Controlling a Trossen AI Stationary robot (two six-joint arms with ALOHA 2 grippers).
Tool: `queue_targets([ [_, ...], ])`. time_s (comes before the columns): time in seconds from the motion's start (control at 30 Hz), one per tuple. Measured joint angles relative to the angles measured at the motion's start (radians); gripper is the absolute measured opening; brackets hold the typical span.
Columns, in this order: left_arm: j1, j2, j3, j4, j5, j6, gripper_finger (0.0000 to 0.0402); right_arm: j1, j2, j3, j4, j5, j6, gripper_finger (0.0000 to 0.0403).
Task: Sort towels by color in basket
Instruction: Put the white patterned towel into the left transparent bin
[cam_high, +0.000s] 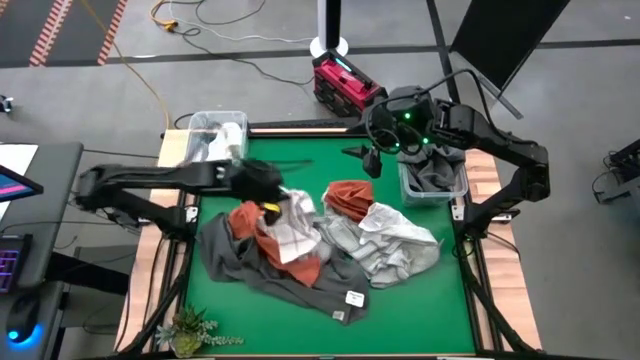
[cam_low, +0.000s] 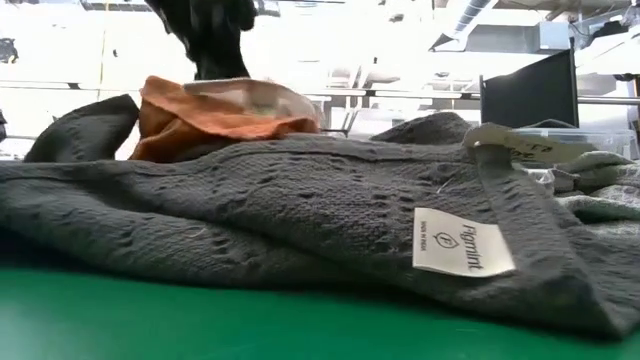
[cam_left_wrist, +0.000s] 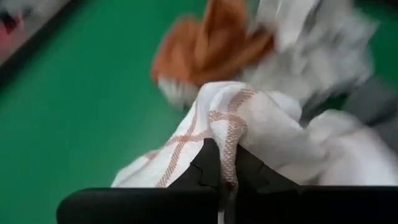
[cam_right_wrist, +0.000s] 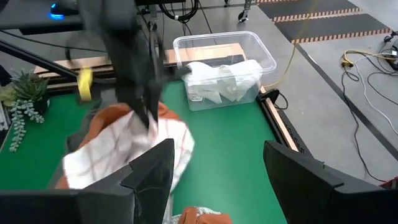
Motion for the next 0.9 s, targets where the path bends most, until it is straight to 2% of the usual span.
queue_targets([
  [0.17, 0.016, -0.186, 0.000, 0.066, -0.091, 0.000, 0.0003, 0.005, 0.000, 0.000, 0.007, 0.000, -0.004, 0.0276],
  [0.27, 0.027, -0.264, 0.000, 0.139, -0.104, 0.001, 0.0008, 0.005, 0.000, 0.000, 0.007, 0.000, -0.008, 0.0276],
  [0.53, 0.029, -0.345, 0.000, 0.397, -0.085, 0.027, 0.0010, 0.005, 0.000, 0.000, 0.008, 0.000, -0.011, 0.0276],
  [0.63, 0.029, -0.358, 0.000, 0.544, -0.168, 0.086, 0.0005, 0.005, 0.000, 0.000, 0.009, 0.000, -0.012, 0.0276],
  [0.8, 0.030, -0.409, 0.000, 0.726, -0.435, 0.319, 0.0004, 0.005, 0.000, 0.000, 0.009, 0.000, -0.012, 0.0276],
  [0.9, 0.050, -0.437, 0.000, 0.806, -0.499, 0.439, 0.0003, 0.007, 0.001, 0.000, 0.009, 0.000, -0.011, 0.0276],
])
